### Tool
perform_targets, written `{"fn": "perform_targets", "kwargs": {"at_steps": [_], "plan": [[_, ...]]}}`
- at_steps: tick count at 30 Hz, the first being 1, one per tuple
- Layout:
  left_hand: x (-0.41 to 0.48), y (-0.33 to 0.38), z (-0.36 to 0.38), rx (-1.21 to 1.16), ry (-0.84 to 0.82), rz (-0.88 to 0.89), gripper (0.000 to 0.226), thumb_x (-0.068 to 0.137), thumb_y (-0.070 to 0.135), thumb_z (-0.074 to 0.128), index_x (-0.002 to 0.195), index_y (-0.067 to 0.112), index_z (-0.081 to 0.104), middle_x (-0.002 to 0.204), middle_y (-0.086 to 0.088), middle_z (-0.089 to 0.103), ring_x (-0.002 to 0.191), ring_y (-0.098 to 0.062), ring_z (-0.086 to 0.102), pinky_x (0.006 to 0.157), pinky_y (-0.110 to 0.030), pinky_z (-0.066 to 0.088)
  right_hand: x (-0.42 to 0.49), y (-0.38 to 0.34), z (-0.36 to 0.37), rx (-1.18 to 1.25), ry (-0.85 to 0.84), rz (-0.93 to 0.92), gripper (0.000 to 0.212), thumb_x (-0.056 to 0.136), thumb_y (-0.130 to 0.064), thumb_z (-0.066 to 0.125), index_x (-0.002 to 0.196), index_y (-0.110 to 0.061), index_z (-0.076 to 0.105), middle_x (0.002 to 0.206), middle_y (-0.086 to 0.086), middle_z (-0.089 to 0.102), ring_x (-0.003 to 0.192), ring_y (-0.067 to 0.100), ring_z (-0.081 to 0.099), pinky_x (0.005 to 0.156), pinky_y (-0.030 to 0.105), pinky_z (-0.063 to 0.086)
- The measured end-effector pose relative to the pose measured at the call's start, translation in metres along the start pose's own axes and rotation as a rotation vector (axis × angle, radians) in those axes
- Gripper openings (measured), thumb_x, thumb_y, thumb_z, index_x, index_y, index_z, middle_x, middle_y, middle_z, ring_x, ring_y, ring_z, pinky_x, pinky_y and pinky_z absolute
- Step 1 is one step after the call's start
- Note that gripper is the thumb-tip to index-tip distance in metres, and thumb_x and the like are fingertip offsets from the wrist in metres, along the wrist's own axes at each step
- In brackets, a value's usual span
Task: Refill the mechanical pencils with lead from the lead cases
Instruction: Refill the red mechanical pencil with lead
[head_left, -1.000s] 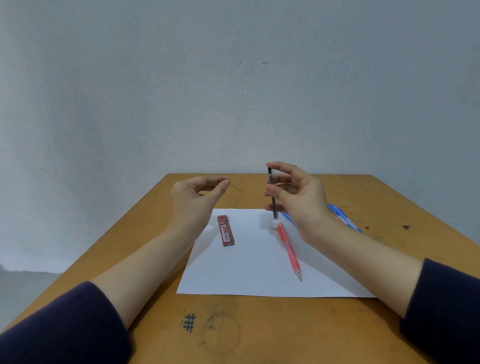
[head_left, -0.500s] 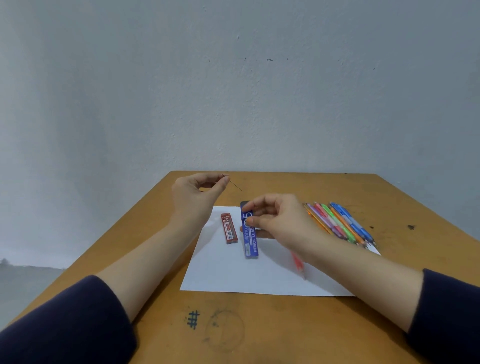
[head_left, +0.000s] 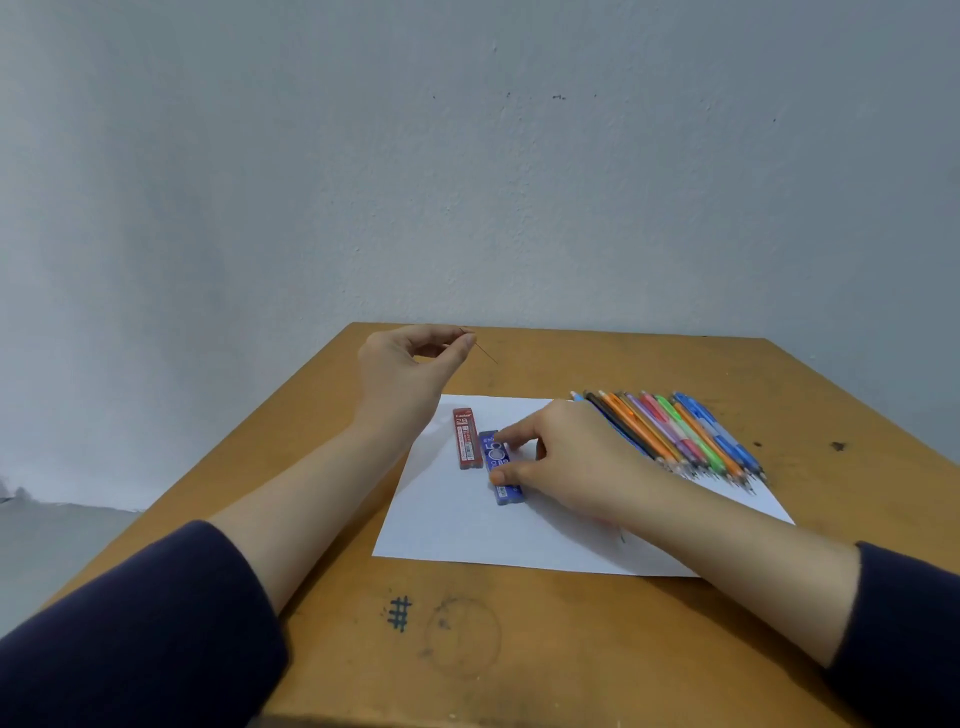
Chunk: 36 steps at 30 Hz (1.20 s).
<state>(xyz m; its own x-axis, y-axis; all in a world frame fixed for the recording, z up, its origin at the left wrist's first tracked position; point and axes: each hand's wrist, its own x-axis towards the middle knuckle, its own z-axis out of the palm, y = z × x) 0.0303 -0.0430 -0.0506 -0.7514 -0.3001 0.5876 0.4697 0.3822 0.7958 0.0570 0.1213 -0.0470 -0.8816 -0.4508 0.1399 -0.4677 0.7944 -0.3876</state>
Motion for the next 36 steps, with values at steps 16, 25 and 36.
{"fn": "perform_targets", "kwargs": {"at_steps": [16,25,36], "plan": [[-0.001,-0.003,0.001,0.009,-0.046,0.001,0.007,0.082,0.024,0.073,0.081,0.030,0.071,0.069,0.013,0.068,0.067,0.002,0.062,0.064,-0.011,0.049,0.004,0.006,0.000,-0.267,-0.154,-0.155,0.058,0.089,-0.049,0.055,0.140,-0.021,0.046,0.137,0.001,0.047,0.127,0.015,0.032,0.103,0.035,0.036],[-0.003,-0.003,0.002,0.027,-0.077,-0.008,0.004,0.084,0.024,0.072,0.081,0.026,0.071,0.072,0.011,0.069,0.068,0.001,0.063,0.062,-0.011,0.048,0.007,0.013,0.009,-0.281,-0.056,-0.143,0.056,0.093,-0.052,0.044,0.143,-0.028,0.038,0.132,0.003,0.045,0.119,0.017,0.030,0.094,0.030,0.029],[-0.001,-0.002,0.006,-0.136,-0.134,-0.076,0.010,0.097,0.010,0.053,0.092,0.014,0.060,0.089,0.006,0.073,0.084,-0.005,0.070,0.070,-0.016,0.054,0.011,0.026,-0.037,-0.151,0.058,0.150,0.039,0.085,-0.038,0.066,0.116,-0.015,0.064,0.109,0.004,0.063,0.103,0.022,0.056,0.075,0.026,0.041]]}}
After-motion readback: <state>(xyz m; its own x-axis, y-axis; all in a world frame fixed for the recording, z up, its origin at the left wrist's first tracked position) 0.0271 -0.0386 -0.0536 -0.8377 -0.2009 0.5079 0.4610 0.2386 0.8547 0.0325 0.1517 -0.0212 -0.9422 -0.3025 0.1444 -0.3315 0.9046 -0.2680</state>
